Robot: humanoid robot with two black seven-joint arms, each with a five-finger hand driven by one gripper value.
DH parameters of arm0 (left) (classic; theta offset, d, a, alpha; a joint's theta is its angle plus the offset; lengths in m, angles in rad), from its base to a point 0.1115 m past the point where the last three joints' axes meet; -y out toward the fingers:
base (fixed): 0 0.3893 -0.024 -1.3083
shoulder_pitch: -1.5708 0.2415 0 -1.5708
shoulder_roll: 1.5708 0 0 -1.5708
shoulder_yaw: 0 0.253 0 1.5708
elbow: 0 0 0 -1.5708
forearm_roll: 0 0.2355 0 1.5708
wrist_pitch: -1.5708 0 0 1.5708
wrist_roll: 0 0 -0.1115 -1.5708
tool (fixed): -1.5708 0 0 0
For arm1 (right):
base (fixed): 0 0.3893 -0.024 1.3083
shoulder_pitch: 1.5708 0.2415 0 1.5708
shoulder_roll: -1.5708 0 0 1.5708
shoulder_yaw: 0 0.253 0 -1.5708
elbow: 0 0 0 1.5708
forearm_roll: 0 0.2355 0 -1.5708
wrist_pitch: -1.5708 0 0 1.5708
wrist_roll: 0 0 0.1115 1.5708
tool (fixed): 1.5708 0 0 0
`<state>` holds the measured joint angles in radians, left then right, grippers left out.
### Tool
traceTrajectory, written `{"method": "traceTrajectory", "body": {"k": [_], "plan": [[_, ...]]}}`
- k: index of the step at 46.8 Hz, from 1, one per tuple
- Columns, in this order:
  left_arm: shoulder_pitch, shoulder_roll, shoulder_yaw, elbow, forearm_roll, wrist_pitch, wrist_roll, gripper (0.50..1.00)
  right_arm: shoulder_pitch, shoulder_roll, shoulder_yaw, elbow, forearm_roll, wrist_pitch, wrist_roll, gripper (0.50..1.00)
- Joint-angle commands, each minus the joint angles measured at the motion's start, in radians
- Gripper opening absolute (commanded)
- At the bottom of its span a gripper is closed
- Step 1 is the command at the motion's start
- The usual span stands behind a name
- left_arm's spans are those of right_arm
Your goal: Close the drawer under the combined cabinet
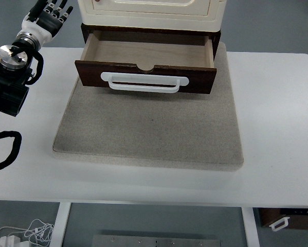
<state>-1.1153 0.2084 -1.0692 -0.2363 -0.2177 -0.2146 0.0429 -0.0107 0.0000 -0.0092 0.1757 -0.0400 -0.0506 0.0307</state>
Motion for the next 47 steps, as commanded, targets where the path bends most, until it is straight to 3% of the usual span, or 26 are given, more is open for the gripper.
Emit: {"method": "traceTrajectory", "body": {"k": [1, 9, 24, 37, 47], "plan": [[-0.003, 0.0, 0.0, 0.0, -0.002, -0.005, 0.0, 0.996, 0.0, 0.0, 0.0, -0.001, 0.0, 0.0, 0.0, 0.952], [-0.003, 0.002, -0.001, 0.0, -0.005, -0.051, -0.006, 0.996, 0.0, 0.0, 0.0, 0.001, 0.0, 0.0, 0.0, 0.952], [-0.023, 0.012, 0.003, -0.001, 0.006, -0.052, -0.034, 0.996, 0.0, 0.0, 0.0, -0.001, 0.0, 0.0, 0.0, 0.952], [-0.1, 0.097, 0.044, -0.015, 0.027, -0.045, -0.041, 0.996, 0.0, 0.0, 0.0, -0.001, 0.0, 0.0, 0.0, 0.952], [-0.13, 0.178, 0.075, -0.119, 0.029, -0.043, -0.041, 0.996, 0.0, 0.0, 0.0, -0.001, 0.0, 0.0, 0.0, 0.952]]}}
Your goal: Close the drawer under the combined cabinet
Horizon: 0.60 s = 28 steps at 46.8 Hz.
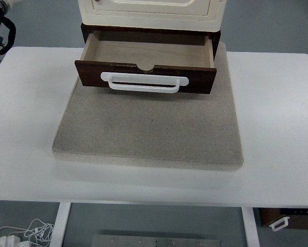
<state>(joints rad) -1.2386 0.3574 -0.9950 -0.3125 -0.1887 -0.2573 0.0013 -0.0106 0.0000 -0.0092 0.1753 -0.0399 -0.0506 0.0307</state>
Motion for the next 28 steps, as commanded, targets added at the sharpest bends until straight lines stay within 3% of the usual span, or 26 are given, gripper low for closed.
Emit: {"method": "traceTrajectory", "body": {"k": [1, 28], "plan": [[-0.008, 0.037, 0.001, -0.059, 0.0, 0.0, 0.0, 0.996, 0.0, 0.0, 0.0, 0.0, 0.0, 0.0, 0.0, 0.952], [-0.156, 0.275, 0.177, -0.43, 0.015, 0.0, 0.0, 0.996, 0.0, 0.0, 0.0, 0.0, 0.0, 0.0, 0.0, 0.952]]}}
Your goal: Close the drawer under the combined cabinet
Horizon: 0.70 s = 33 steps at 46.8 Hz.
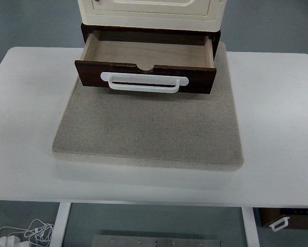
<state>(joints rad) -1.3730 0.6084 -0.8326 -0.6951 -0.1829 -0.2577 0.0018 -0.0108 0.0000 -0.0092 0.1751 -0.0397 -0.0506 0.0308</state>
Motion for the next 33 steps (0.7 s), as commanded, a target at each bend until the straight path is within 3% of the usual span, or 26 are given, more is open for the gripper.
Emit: {"method": "traceTrajectory", "body": {"k": [1, 21, 33], "plan": [[-0.027, 0.031, 0.018, -0.06, 0.013, 0.0, 0.001, 0.996, 0.0, 0.0, 0.0, 0.0, 0.0, 0.0, 0.0, 0.952], [-0.055, 0.051, 0.076, -0.339, 0.197, 0.0, 0.014, 0.996, 0.0, 0.0, 0.0, 0.0, 0.0, 0.0, 0.0, 0.952], [-0.083, 0.06, 0.164, -0.618, 0.22, 0.005, 0.047, 0.996, 0.0, 0.0, 0.0, 0.0, 0.0, 0.0, 0.0, 0.952]]}}
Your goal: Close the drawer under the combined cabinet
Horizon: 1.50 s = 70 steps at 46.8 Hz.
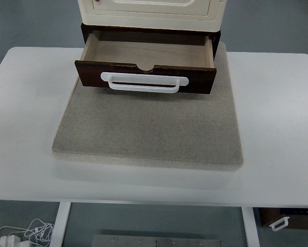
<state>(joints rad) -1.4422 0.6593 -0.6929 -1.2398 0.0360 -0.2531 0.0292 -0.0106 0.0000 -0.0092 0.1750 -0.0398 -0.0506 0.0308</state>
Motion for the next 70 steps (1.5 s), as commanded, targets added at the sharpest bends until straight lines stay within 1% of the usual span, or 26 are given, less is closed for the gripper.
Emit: {"method": "traceTrajectory", "body": {"k": [1, 7, 24, 27, 31, 38, 45, 52, 57, 63, 70], "plan": [[-0.015, 0.011, 0.032, -0.093, 0.001, 0.0, 0.028, 0.996, 0.0, 0.0, 0.0, 0.0, 0.0, 0.0, 0.0, 0.952], [-0.02, 0.01, 0.065, -0.181, 0.008, 0.0, 0.043, 0.996, 0.0, 0.0, 0.0, 0.0, 0.0, 0.0, 0.0, 0.952], [-0.069, -0.015, 0.317, -0.294, 0.127, -0.012, 0.051, 0.996, 0.0, 0.0, 0.0, 0.0, 0.0, 0.0, 0.0, 0.952], [-0.082, -0.033, 0.357, -0.303, 0.136, -0.017, 0.067, 0.996, 0.0, 0.0, 0.0, 0.0, 0.0, 0.0, 0.0, 0.952], [-0.11, -0.052, 0.426, -0.317, 0.154, -0.02, 0.112, 0.996, 0.0, 0.0, 0.0, 0.001, 0.0, 0.0, 0.0, 0.952], [-0.119, -0.108, 0.506, -0.34, 0.226, -0.02, 0.143, 0.996, 0.0, 0.0, 0.0, 0.0, 0.0, 0.0, 0.0, 0.952], [-0.112, -0.139, 0.567, -0.38, 0.275, -0.018, 0.235, 0.996, 0.0, 0.0, 0.0, 0.001, 0.0, 0.0, 0.0, 0.952], [-0.11, -0.144, 0.625, -0.382, 0.277, -0.026, 0.317, 0.996, 0.0, 0.0, 0.0, 0.0, 0.0, 0.0, 0.0, 0.952], [-0.109, -0.144, 0.65, -0.382, 0.277, -0.071, 0.371, 0.996, 0.0, 0.0, 0.0, 0.0, 0.0, 0.0, 0.0, 0.952], [-0.11, -0.144, 0.684, -0.374, 0.282, -0.086, 0.423, 0.996, 0.0, 0.0, 0.0, 0.0, 0.0, 0.0, 0.0, 0.952], [-0.11, -0.144, 0.691, -0.352, 0.282, -0.144, 0.512, 0.996, 0.0, 0.0, 0.0, 0.0, 0.0, 0.0, 0.0, 0.952]]}}
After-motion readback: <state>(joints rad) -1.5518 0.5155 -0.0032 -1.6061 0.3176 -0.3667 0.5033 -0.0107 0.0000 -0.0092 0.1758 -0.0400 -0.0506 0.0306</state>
